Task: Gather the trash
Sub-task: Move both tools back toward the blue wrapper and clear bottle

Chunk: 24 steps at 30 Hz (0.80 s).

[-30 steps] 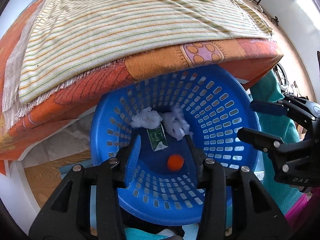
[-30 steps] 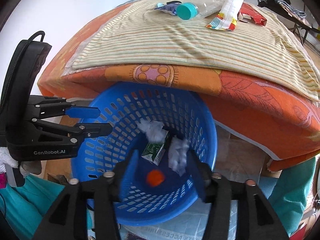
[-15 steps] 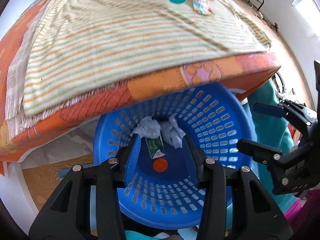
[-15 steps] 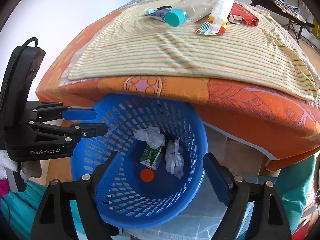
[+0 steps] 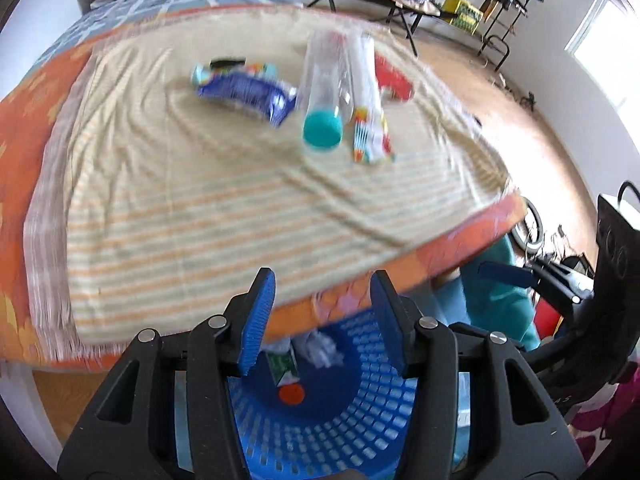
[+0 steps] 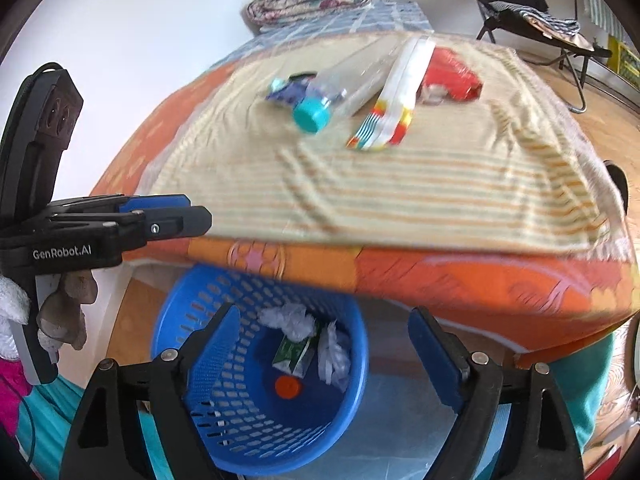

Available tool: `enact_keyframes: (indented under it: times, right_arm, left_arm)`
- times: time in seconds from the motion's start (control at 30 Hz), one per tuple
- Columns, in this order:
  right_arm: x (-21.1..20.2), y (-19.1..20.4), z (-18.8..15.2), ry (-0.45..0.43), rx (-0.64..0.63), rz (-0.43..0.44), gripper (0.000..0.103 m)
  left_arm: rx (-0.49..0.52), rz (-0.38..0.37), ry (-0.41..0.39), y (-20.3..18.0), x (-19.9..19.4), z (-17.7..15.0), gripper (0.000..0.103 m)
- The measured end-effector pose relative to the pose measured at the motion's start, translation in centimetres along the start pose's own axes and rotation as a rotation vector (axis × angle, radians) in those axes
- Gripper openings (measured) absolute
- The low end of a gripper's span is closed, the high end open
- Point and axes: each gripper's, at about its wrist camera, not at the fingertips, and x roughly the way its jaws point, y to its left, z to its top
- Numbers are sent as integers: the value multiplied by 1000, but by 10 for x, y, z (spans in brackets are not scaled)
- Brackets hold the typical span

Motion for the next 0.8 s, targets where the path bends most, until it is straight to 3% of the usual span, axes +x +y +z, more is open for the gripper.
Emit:
enact_keyframes:
  times: [0.47,0.53,0.6,0.8]
  right_arm:
    - [-7,-42,51,-84,83,19,89]
    - [-8,-48,59,-98,94,23,89]
    - [-7,-52,67,-110,99,23,89]
    - [-1,-65,92,-130,124,41,89]
  left_arm:
    - [-54,-37,-69,2,11,74,51]
    - [-64,-45,-79,4,14,85,53]
    - [-79,-51,-91,6,17,96,63]
    - [-114,-56,-96,11,36,126,63]
